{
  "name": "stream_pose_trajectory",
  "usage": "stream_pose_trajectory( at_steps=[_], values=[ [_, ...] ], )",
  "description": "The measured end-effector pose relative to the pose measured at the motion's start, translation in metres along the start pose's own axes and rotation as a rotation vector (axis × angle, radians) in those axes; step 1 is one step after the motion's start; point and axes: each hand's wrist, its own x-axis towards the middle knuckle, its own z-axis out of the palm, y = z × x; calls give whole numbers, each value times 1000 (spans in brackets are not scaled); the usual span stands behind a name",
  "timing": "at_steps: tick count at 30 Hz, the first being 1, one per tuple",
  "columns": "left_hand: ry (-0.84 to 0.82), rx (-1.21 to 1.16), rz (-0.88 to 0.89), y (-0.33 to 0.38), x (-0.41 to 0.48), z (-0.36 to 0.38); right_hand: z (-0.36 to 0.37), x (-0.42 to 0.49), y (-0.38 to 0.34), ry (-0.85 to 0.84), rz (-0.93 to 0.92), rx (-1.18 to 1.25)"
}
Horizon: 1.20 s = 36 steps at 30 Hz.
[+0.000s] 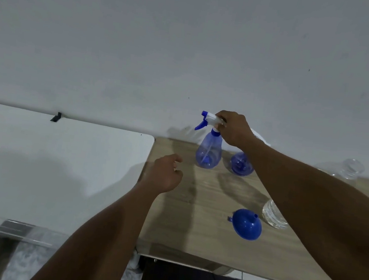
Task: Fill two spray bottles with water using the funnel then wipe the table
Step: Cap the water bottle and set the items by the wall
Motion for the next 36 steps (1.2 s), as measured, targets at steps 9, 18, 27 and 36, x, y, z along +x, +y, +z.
stream_pose_trajectory(
  at_steps=[9, 18, 27, 36],
  values=[
    [-86, -62, 77, 49, -16, 44, -21, -95, -9, 309, -131, 284],
    [-178, -94, 165, 109, -52, 128, -29, -265, 124, 138, 32, 255],
    [-134, -315, 256, 189, -62, 188, -65, -286, 272, 195, 267, -45],
    [0, -363, 150, 199, -71, 218, -66, -278, 333, -310, 166, -332]
  ],
)
